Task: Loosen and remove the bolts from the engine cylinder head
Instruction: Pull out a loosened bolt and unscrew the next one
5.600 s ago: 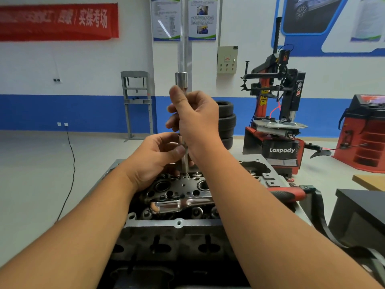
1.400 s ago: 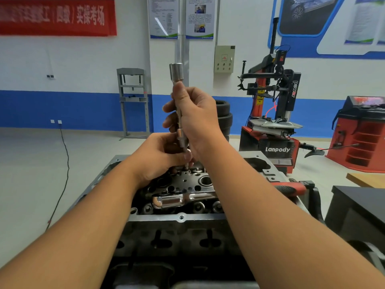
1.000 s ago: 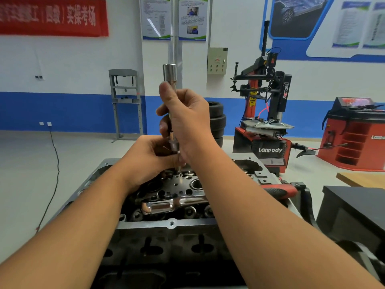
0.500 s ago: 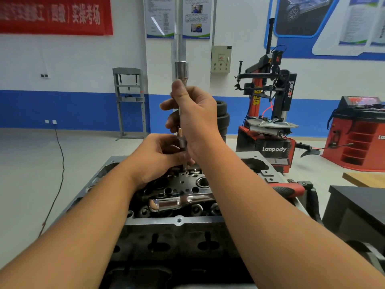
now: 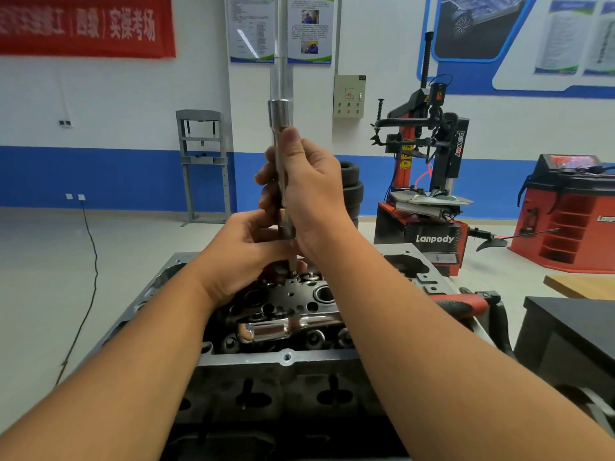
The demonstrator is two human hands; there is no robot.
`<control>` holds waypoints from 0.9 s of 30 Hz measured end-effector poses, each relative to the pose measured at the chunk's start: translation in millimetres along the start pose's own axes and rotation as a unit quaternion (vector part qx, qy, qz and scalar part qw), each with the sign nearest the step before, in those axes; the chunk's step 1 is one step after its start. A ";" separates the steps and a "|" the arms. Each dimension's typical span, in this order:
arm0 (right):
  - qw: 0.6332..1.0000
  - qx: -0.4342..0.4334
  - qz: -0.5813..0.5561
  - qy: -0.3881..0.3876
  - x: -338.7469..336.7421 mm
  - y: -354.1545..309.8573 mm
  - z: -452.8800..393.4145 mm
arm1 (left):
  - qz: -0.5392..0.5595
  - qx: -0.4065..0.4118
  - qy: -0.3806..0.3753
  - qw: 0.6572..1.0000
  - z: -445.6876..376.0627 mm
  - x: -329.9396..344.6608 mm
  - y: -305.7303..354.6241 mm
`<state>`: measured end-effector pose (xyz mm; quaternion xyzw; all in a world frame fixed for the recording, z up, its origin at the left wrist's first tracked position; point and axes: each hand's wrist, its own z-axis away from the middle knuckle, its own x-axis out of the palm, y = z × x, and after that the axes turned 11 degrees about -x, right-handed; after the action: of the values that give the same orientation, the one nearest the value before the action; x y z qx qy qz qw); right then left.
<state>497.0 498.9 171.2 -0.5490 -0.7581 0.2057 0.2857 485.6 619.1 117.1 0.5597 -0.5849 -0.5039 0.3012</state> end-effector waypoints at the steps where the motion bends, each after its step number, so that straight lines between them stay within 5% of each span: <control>1: 1.000 0.002 -0.001 0.002 0.4 -0.2 -0.2 | 0.005 0.004 0.000 1.000 0.2 0.0 0.0; 10: 0.999 0.011 -0.022 0.026 -2.2 -5.1 1.7 | -0.042 0.016 0.051 0.998 1.7 1.7 2.0; 15: 1.000 0.020 0.002 0.016 -1.0 -4.3 -1.1 | 0.012 0.003 0.013 1.000 2.3 3.2 3.5; 21: 1.000 0.012 -0.001 0.022 -3.1 -2.9 0.9 | -0.022 0.012 0.079 0.997 2.9 3.2 3.7; 27: 1.000 0.022 0.010 -0.001 1.0 -6.8 -1.0 | 0.054 -0.005 -0.001 0.999 2.5 -0.1 1.8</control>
<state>492.6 497.8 176.4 -0.5496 -0.7484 0.2257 0.2948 482.6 619.6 118.1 0.5249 -0.6122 -0.4905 0.3303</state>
